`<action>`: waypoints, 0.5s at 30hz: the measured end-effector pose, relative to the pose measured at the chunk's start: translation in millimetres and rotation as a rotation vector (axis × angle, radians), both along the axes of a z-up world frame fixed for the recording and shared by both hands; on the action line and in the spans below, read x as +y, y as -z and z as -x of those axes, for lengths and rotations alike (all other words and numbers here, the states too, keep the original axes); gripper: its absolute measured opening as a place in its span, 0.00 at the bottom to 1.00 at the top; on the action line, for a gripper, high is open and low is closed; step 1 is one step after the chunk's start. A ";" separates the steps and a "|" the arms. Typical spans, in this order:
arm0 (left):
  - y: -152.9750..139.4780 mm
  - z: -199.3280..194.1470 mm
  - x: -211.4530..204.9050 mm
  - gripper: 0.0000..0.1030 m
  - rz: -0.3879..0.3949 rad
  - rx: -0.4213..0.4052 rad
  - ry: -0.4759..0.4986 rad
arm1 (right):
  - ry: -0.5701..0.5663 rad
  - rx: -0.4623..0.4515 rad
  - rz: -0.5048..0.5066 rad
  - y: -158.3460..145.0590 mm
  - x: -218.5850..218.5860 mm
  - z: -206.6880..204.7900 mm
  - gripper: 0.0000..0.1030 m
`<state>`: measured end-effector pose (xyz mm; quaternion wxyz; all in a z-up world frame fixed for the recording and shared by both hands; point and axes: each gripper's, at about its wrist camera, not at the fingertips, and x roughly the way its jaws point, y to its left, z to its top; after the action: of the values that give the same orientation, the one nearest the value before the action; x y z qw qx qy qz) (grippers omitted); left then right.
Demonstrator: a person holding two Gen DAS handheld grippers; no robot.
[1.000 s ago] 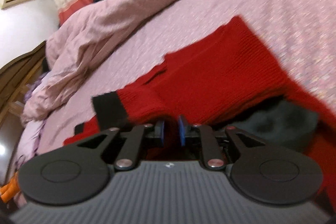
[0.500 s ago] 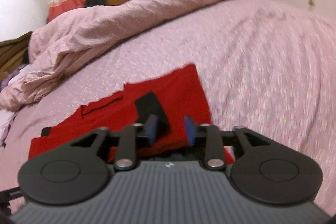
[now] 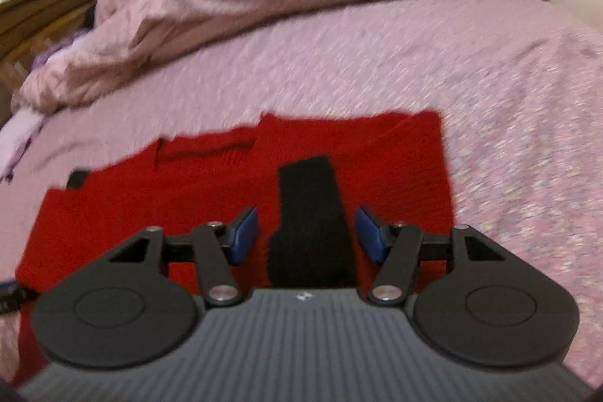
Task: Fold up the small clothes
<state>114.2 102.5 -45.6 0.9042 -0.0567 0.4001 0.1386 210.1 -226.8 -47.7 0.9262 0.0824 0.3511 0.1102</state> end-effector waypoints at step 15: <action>4.1 -9.4 -13.7 0.69 -0.070 -0.014 0.030 | 0.057 -0.270 -0.036 -61.7 -17.9 12.4 0.13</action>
<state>123.5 88.8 -49.7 0.9104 -0.0197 0.3893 0.1384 197.6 -244.7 14.0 0.9661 0.0936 0.2187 0.1001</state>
